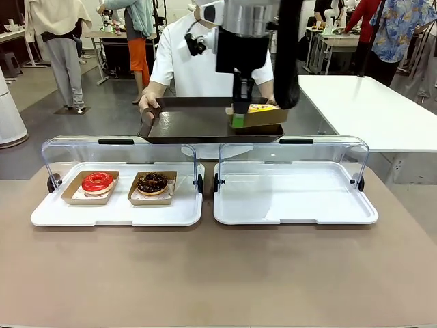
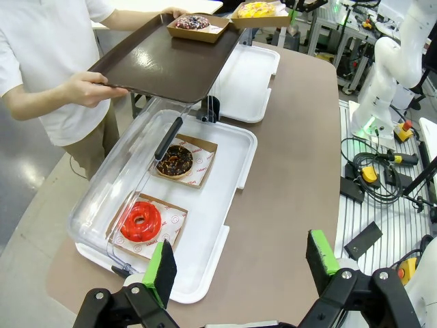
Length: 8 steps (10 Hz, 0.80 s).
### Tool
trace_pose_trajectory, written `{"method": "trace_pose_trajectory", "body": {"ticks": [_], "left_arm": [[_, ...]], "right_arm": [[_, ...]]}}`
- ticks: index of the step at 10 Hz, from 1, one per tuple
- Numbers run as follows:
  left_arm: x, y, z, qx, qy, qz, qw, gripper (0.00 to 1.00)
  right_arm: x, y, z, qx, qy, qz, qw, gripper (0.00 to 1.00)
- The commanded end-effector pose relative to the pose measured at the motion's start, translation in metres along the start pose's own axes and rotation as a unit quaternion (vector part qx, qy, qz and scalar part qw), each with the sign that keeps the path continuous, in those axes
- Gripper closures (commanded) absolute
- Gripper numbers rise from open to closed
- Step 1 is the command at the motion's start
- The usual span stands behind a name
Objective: Provide the desired donut to the person.
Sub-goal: Place the picked Paper togo box onto the Handle tray extended by the person.
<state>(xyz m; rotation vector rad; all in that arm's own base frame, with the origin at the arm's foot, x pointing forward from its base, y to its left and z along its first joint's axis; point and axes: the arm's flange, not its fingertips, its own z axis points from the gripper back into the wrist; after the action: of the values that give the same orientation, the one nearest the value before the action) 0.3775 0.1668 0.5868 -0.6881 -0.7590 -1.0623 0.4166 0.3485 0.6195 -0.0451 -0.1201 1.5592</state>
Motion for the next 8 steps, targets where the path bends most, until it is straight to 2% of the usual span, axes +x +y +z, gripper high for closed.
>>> {"method": "trace_pose_trajectory", "body": {"ticks": [1,5,8], "left_arm": [[0.001,0.0,0.002,-0.002,-0.008,-0.004,1.0,0.0],[0.001,0.0,0.002,-0.002,-0.008,-0.004,1.0,0.0],[0.001,0.0,0.002,-0.002,-0.008,-0.004,1.0,0.0]], "right_arm": [[0.041,-0.032,0.01,-0.003,0.017,-0.009,1.0,0.98],[0.105,-0.085,-0.007,-0.001,0.004,-0.005,1.0,0.98],[0.117,-0.109,-0.024,-0.025,-0.014,0.006,1.0,0.98]]}}
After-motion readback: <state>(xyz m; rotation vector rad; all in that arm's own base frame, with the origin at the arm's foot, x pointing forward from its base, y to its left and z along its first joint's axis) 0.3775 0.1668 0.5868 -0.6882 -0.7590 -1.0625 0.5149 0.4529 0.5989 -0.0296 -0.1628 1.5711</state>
